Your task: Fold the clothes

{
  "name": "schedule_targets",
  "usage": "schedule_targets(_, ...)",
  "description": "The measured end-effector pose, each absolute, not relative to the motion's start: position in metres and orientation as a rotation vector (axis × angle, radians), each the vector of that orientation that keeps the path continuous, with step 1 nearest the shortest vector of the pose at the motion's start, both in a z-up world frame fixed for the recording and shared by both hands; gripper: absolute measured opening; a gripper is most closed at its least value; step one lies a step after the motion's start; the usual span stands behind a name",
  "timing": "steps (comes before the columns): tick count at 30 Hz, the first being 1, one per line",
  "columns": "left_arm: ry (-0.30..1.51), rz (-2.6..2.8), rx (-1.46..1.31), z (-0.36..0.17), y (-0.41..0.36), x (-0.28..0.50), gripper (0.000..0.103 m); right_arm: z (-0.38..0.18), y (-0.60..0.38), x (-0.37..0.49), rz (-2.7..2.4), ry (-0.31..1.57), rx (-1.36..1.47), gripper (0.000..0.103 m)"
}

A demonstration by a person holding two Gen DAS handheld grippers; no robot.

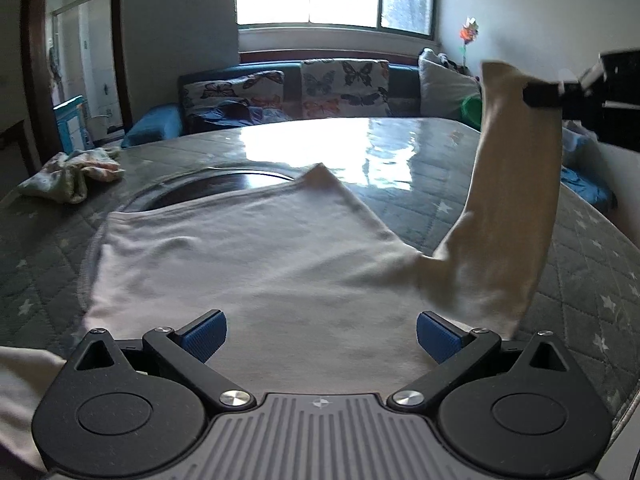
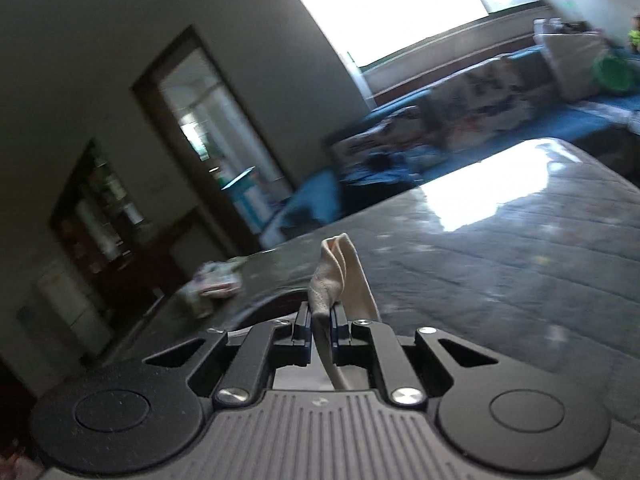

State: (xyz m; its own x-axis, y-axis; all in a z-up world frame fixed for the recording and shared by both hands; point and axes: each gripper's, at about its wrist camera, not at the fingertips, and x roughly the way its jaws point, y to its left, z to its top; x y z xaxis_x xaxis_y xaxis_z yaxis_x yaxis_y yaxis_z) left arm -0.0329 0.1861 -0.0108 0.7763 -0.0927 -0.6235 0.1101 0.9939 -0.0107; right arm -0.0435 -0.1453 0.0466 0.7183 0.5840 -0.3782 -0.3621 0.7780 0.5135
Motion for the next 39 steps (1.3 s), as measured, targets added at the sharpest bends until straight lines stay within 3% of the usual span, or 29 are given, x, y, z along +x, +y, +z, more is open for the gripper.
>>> schedule_targets(10, 0.668, -0.035, -0.018, -0.013, 0.223, -0.05, 0.103, 0.066, -0.044, -0.035, 0.773, 0.605, 0.327, 0.008)
schedule_targets(19, 0.676, 0.004, -0.054, -0.018, 0.241, -0.061, 0.103, 0.039, 0.028, -0.045, 0.892, 0.714, 0.213, 0.008)
schedule_targets(22, 0.682, 0.017, -0.06, -0.02, 0.245, -0.062, 0.103, 0.029, 0.041, -0.052, 0.906, 0.74, 0.168, 0.017)
schedule_targets(29, 0.687, 0.036, -0.07, -0.02, 0.254, -0.066, 0.103, 0.028, 0.026, -0.052, 0.91, 0.752, 0.128, 0.029)
schedule_targets(39, 0.645, 0.036, -0.094, -0.01, 0.26, -0.063, 0.102, -0.004, -0.027, -0.056, 0.72, 0.775, -0.073, 0.029)
